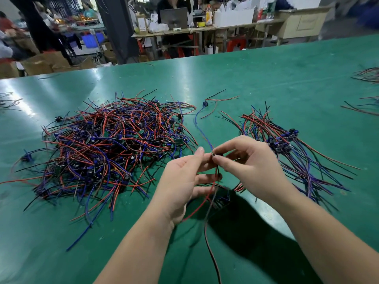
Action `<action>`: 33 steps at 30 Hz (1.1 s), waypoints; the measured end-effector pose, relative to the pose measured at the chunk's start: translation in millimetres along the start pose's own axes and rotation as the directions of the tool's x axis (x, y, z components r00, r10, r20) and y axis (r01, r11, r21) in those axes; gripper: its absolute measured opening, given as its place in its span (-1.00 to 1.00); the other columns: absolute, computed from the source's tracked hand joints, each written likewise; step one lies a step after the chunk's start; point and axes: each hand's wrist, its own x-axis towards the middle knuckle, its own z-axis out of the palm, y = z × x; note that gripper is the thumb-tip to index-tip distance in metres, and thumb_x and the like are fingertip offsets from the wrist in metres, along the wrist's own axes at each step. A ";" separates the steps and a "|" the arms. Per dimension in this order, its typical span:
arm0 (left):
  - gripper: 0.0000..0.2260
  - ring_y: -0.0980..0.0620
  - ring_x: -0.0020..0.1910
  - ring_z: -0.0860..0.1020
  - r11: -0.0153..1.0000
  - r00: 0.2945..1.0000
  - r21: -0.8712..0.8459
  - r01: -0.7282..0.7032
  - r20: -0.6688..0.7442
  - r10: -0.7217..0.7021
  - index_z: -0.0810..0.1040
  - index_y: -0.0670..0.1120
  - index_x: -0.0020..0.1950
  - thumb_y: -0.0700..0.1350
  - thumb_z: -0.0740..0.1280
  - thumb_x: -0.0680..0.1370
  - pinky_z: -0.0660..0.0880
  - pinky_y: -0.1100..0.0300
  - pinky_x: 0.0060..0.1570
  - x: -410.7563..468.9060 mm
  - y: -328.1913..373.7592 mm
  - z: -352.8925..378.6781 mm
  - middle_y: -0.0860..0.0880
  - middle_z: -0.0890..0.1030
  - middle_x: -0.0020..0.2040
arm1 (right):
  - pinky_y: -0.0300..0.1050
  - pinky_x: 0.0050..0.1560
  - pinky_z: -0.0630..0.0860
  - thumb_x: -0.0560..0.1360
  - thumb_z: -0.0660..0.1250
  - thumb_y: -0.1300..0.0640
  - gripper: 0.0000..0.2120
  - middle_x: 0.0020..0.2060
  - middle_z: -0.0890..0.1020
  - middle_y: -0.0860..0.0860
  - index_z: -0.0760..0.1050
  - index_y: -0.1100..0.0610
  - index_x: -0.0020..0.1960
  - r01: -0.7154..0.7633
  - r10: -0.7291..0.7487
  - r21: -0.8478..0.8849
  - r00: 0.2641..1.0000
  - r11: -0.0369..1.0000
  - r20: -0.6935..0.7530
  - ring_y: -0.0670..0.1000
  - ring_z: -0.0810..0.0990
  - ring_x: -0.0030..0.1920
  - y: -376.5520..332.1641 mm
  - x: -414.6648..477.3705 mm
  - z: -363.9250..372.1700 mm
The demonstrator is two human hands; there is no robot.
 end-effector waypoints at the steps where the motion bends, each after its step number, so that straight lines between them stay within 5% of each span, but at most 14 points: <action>1: -0.73 0.04 -0.27 0.65 1.000 1.000 0.009 0.008 0.025 -0.008 0.63 -0.12 0.03 0.00 0.20 0.60 0.56 0.21 -0.37 -0.3 0.6 0.3 0.00 0.70 -0.14 | -0.07 -0.12 0.58 0.38 0.49 0.25 -0.84 -0.21 0.66 0.00 0.63 0.02 -0.14 -0.039 0.040 0.052 0.999 0.998 -0.003 0.02 0.64 -0.23 -0.1 1.0 -0.1; 4: -0.76 0.02 -0.16 0.67 1.000 0.998 0.010 0.030 0.053 -0.030 0.62 -0.10 0.06 -0.03 0.20 0.60 0.59 0.16 -0.31 -1.0 1.8 0.6 -0.02 0.70 -0.03 | -0.19 -0.15 0.58 0.36 0.49 0.32 -0.79 -0.25 0.70 -0.02 0.62 0.03 -0.15 -0.079 0.094 0.164 0.992 0.983 -0.082 -0.03 0.64 -0.26 -0.9 9.0 -12.8; 6: -0.78 0.01 -0.15 0.67 0.999 0.997 0.010 0.037 0.065 -0.038 0.61 -0.10 0.04 -0.05 0.21 0.59 0.61 0.16 -0.28 -1.4 1.8 -0.4 -0.03 0.70 -0.02 | -0.32 -0.21 0.54 0.34 0.49 0.32 -0.81 -0.30 0.70 -0.07 0.62 0.06 -0.15 -0.076 0.139 0.232 0.954 0.970 -0.266 -0.14 0.62 -0.30 1.6 17.6 -37.6; 9: -0.81 0.02 -0.19 0.66 0.999 0.998 0.005 0.049 0.039 -0.049 0.62 -0.11 0.00 -0.09 0.24 0.58 0.59 0.19 -0.28 -0.5 1.7 -2.1 -0.05 0.71 -0.06 | -0.35 -0.26 0.51 0.35 0.50 0.20 -0.89 -0.34 0.67 -0.05 0.62 0.11 -0.15 -0.121 0.109 0.016 0.813 0.992 -0.572 -0.22 0.57 -0.38 16.1 27.0 -86.0; 11: -0.84 0.05 -0.23 0.64 0.998 0.999 0.033 0.046 -0.014 -0.045 0.63 -0.11 -0.03 -0.12 0.26 0.57 0.56 0.23 -0.29 1.4 0.6 -2.2 -0.04 0.71 -0.10 | -0.16 -0.18 0.56 0.36 0.48 0.13 -0.91 -0.30 0.65 0.09 0.60 0.09 -0.17 -0.245 0.067 -0.184 0.751 0.952 -0.656 -0.10 0.57 -0.35 32.3 29.0 -108.0; 13: -0.85 0.07 -0.27 0.62 0.988 0.996 0.155 0.003 -0.093 0.011 0.64 -0.08 -0.09 -0.15 0.27 0.57 0.53 0.27 -0.30 3.5 -3.1 -2.1 -0.01 0.71 -0.15 | 0.01 -0.08 0.54 0.37 0.45 0.14 -0.94 -0.26 0.66 0.15 0.60 0.09 -0.17 -0.342 0.063 -0.308 0.755 0.888 -0.653 0.04 0.58 -0.27 48.5 30.9 -116.7; 15: -0.84 0.08 -0.26 0.62 0.909 0.975 0.405 -0.101 -0.141 0.172 0.65 -0.02 -0.14 -0.18 0.30 0.55 0.51 0.29 -0.25 5.9 -10.4 -4.1 0.05 0.70 -0.20 | -0.08 -0.07 0.47 0.37 0.45 0.20 -0.93 -0.23 0.67 0.17 0.65 0.15 -0.15 -0.421 0.112 -0.418 0.800 0.805 -0.589 0.08 0.59 -0.20 61.6 32.5 -114.0; 19: -0.89 0.31 -0.12 0.52 0.490 0.895 0.814 -0.312 0.079 0.438 0.65 0.06 -0.03 -0.04 0.38 0.46 0.42 0.44 -0.06 4.6 -19.1 -11.4 0.25 0.62 -0.18 | -0.15 -0.02 0.42 0.38 0.37 0.34 -0.83 -0.12 0.69 0.20 0.68 0.21 -0.08 -0.492 0.250 -0.570 0.857 0.658 -0.451 0.20 0.59 -0.01 77.0 33.5 -100.8; 21: -0.66 0.24 0.09 0.45 0.300 0.892 0.880 -0.369 0.245 0.379 0.61 0.07 0.13 0.15 0.34 0.42 0.36 0.26 0.21 5.6 -23.0 -14.2 0.21 0.57 0.05 | -0.12 0.05 0.46 0.40 0.30 0.38 -0.75 -0.06 0.68 0.21 0.68 0.20 -0.04 -0.523 0.298 -0.586 0.847 0.619 -0.440 0.23 0.57 0.04 79.2 33.7 -100.0; 24: -0.47 0.13 0.24 0.34 0.136 0.910 0.914 -0.383 0.347 0.229 0.53 0.12 0.27 0.31 0.34 0.37 0.25 0.11 0.29 6.5 -28.7 -15.5 0.19 0.47 0.23 | -0.14 -0.04 0.43 0.42 0.29 0.34 -0.75 -0.06 0.68 0.20 0.68 0.18 -0.01 -0.520 0.314 -0.610 0.852 0.597 -0.419 0.24 0.57 0.02 79.1 33.3 -98.9; 26: -0.50 0.13 0.24 0.31 0.100 0.912 0.918 -0.385 0.361 0.197 0.52 0.15 0.27 0.30 0.37 0.39 0.19 0.16 0.23 7.5 -32.9 -15.4 0.20 0.44 0.24 | -0.16 -0.09 0.38 0.43 0.31 0.29 -0.75 -0.01 0.67 0.19 0.66 0.15 0.04 -0.516 0.351 -0.628 0.857 0.582 -0.378 0.24 0.57 0.02 79.2 32.8 -97.4; 30: -0.67 0.11 0.15 0.39 0.074 0.896 0.919 -0.388 0.358 0.262 0.56 0.14 0.07 0.28 0.35 0.41 0.23 0.16 0.14 7.8 -32.1 -13.2 0.18 0.52 0.11 | -0.03 0.14 0.44 0.46 0.32 0.15 -0.71 0.11 0.53 0.23 0.61 0.05 0.16 -0.487 0.369 -0.683 0.870 0.544 -0.326 0.23 0.49 0.14 72.4 30.5 -93.4; 33: -0.78 0.13 0.01 0.51 0.205 0.863 0.885 -0.418 0.317 0.393 0.54 0.12 -0.04 0.19 0.41 0.42 0.37 0.09 0.11 7.2 -28.9 -12.7 0.20 0.58 -0.09 | -0.21 -0.12 0.42 0.45 0.34 0.16 -0.80 -0.13 0.63 0.04 0.65 0.05 0.05 -0.310 0.164 -0.568 0.942 0.762 -0.294 -0.03 0.57 -0.14 53.0 29.0 -78.2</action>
